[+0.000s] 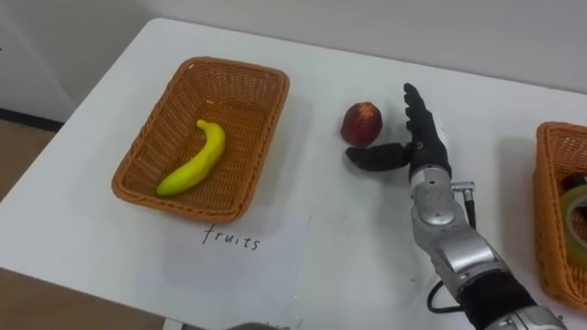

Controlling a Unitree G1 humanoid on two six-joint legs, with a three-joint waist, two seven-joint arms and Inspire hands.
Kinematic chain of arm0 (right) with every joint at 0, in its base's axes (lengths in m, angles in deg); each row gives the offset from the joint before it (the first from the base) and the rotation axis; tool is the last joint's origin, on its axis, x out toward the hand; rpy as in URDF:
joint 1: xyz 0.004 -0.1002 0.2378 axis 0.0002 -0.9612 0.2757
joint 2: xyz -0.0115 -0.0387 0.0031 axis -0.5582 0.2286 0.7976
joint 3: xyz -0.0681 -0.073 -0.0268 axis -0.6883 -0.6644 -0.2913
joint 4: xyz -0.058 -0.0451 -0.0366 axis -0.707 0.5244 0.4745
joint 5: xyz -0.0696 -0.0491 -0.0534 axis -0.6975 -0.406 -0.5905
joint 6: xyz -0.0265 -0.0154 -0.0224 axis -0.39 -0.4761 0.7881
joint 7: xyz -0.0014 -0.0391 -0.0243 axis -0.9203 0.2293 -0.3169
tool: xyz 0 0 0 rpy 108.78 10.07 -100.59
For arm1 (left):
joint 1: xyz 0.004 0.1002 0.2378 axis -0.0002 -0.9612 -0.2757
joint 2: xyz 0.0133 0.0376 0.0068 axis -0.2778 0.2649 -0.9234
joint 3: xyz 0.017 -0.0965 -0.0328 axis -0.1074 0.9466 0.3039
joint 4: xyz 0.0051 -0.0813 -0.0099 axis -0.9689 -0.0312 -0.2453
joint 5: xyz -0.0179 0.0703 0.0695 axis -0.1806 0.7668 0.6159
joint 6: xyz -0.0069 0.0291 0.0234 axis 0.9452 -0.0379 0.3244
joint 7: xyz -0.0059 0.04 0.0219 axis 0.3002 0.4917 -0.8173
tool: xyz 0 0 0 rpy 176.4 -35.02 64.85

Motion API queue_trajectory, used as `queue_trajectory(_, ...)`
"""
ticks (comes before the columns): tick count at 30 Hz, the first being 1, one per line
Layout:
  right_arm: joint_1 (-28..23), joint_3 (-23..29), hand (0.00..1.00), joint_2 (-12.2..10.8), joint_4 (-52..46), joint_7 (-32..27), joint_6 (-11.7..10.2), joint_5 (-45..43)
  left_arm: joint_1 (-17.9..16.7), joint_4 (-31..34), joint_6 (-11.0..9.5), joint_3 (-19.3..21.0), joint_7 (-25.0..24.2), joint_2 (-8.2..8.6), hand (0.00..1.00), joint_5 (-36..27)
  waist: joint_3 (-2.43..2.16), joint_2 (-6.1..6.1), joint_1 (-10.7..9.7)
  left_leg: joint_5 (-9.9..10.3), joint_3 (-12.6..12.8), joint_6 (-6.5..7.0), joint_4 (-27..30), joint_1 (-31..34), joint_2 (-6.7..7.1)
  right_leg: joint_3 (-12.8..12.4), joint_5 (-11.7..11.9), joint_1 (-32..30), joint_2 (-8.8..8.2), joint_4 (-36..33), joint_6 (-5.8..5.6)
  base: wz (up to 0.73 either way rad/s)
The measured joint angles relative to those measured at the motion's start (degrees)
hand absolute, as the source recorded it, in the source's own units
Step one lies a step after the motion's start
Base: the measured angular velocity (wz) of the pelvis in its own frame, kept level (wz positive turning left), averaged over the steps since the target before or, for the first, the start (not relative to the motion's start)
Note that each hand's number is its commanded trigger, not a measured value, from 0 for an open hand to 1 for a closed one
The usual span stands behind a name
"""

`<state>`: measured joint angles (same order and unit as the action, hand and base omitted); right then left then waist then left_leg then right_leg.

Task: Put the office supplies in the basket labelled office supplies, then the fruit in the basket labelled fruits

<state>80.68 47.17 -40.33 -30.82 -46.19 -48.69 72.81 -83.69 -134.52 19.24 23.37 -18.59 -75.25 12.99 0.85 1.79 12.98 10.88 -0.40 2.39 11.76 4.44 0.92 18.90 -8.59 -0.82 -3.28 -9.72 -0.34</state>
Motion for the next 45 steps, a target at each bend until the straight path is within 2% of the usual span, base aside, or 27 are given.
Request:
queue_trajectory(8, 1.73, -0.1, 0.0, 0.02, 3.69, 0.61, -1.05, -0.39, -0.29, 1.56, 0.7, 0.0, -0.03, 0.01, 0.0, 0.07, -0.11, 0.16, 0.12, -0.02, -0.05, -0.02, 0.16, 0.03, 0.0, 0.56, 0.0, -0.02, -0.05, -0.1, 0.0, 0.0)
queue_trajectory(9, 1.73, -0.1, 0.0, 0.02, 3.7, 0.73, -1.1, -0.43, -0.27, 1.58, 0.7, 0.0, -0.09, 0.01, 0.0, 0.08, -0.11, 0.17, 0.04, -0.03, -0.15, -0.02, 0.5, 0.05, 0.02, 1.29, 0.0, 0.0, -0.13, -0.1, 0.0, 0.0)
queue_trajectory(14, 1.75, -0.11, 0.0, -0.03, 4.7, 1.02, -1.24, -4.74, -0.23, 1.56, 0.77, -1.15, -1.24, -0.17, 0.0, 0.07, -0.06, 0.09, 0.11, -0.03, -0.33, -0.02, 0.97, 0.17, 0.06, 1.64, 0.0, 0.01, -0.19, -0.11, 0.01, 0.01)
queue_trajectory(16, 1.75, -0.11, 0.0, -0.03, 4.74, 1.31, -1.32, -6.5, -0.23, 1.56, 0.53, -2.28, -1.6, -0.26, 0.0, 0.06, -0.06, 0.08, 0.1, -0.03, -0.33, -0.02, 0.97, 0.27, 0.06, 1.66, 0.01, -0.18, -0.19, -0.12, 0.02, 0.0)
queue_trajectory(23, 2.48, -0.76, 0.0, 0.06, 4.65, 2.7, -1.63, -9.49, 0.23, 1.28, -1.92, -2.62, -3.81, -0.73, 0.0, 0.05, 0.06, 0.43, 0.87, -0.18, 0.1, -0.18, 0.42, 1.08, -0.18, 1.86, 0.04, -1.48, -0.2, -1.06, 0.07, -0.04)
queue_trajectory(25, 2.48, -1.01, 0.0, 0.1, 4.65, 2.77, -1.83, -10.37, 0.35, 1.35, -2.35, -3.47, -3.96, -1.24, 0.0, 0.05, 0.29, 0.84, 1.15, -0.2, 0.05, -0.2, 0.41, 1.11, -0.2, 2.22, 0.03, -1.44, -0.21, -1.04, 0.07, 0.02)
queue_trajectory(28, 2.54, -1.93, 0.0, 0.3, 4.65, 3.21, -1.92, -11.21, 0.34, 1.33, -2.79, -3.5, -4.05, -1.36, 0.0, 0.05, 0.36, 1.32, 1.41, -0.2, 0.02, -0.2, 0.43, 1.13, -0.19, 2.56, 0.03, -1.44, -0.26, -1.03, 0.07, 0.0)
queue_trajectory(32, 2.81, -2.97, 0.0, 0.29, 4.65, 3.26, -1.94, -11.64, 0.51, 1.37, -3.03, -3.51, -4.82, -1.76, 0.0, 0.06, 0.61, 1.88, 1.42, -0.2, -0.23, -0.2, 0.49, 1.49, -0.15, 3.4, 0.03, -1.47, -0.32, -0.97, 0.07, 0.04)
queue_trajectory(45, 3.57, -2.97, 0.0, 0.36, 4.94, 3.8, -2.34, -11.67, 0.32, 1.26, -2.98, -3.55, -6.34, -2.21, 0.0, 0.13, 0.56, 2.12, 1.76, -0.21, -0.69, -0.21, 0.53, 1.93, -0.14, 4.64, 0.03, -1.7, -0.36, -0.87, 0.06, 0.01)
